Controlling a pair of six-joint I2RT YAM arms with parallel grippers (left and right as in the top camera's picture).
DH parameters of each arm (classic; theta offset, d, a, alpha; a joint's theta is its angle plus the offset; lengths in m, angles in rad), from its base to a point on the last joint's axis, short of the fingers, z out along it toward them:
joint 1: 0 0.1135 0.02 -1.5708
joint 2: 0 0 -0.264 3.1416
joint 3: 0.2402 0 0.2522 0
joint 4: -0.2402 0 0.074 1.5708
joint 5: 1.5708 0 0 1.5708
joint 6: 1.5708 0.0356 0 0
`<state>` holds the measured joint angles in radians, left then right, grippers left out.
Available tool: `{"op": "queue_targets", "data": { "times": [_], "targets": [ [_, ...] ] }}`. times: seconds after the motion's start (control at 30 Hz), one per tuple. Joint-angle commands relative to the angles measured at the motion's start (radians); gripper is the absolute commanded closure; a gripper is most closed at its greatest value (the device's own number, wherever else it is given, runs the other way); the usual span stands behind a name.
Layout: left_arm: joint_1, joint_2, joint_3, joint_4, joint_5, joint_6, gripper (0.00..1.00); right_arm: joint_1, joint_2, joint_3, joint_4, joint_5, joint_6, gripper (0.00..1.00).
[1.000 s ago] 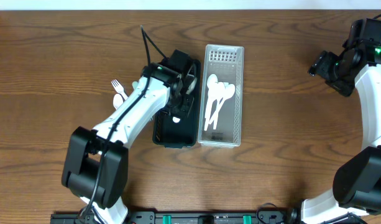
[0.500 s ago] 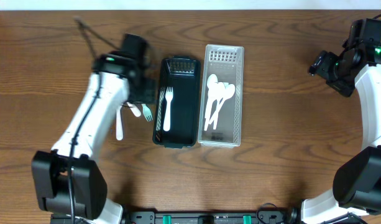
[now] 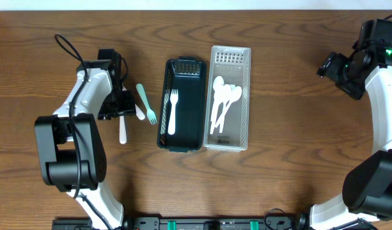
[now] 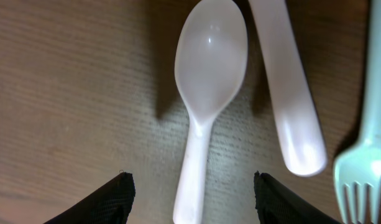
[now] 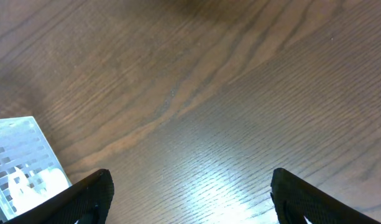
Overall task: Pack container
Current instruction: 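Grasp the white spoon on the left with the left gripper, then place the white spoon into the black basket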
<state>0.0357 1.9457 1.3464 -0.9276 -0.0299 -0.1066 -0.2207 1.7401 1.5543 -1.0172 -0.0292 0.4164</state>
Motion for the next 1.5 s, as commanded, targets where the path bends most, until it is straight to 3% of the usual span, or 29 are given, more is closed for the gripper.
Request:
{"op": "queue_targets", "data": {
  "times": [0.0,0.27,0.53,0.8,0.87,1.07,1.23,1.47],
  "targets": [
    [0.016,0.037,-0.004,0.014,0.0,0.035,0.36,-0.001,0.004,-0.007,-0.004,0.003,-0.006,0.16],
    [0.032,0.104,-0.004,0.03,0.005,0.086,0.46,-0.001,0.004,-0.006,-0.016,0.003,-0.006,0.17],
    [0.032,0.113,-0.004,0.05,0.022,0.095,0.79,-0.001,0.004,-0.006,-0.017,0.003,-0.006,0.17],
    [0.032,0.064,0.118,-0.146,0.022,0.093,0.94,-0.001,0.004,-0.006,-0.019,0.003,-0.007,0.18],
    [0.031,0.031,0.174,-0.206,0.045,0.067,0.94,-0.001,0.004,-0.006,-0.019,0.003,-0.006,0.18],
    [-0.025,-0.132,0.302,-0.264,0.385,0.006,0.94,-0.001,0.004,-0.006,-0.019,0.003,-0.006,0.17],
    [-0.177,-0.204,0.302,-0.191,0.376,-0.053,0.94,-0.001,0.004,-0.006,-0.019,0.003,-0.006,0.18],
    [-0.394,-0.109,0.277,-0.127,0.122,-0.101,0.93,-0.001,0.004,-0.006,-0.018,0.003,-0.006,0.17]
  ]
}}
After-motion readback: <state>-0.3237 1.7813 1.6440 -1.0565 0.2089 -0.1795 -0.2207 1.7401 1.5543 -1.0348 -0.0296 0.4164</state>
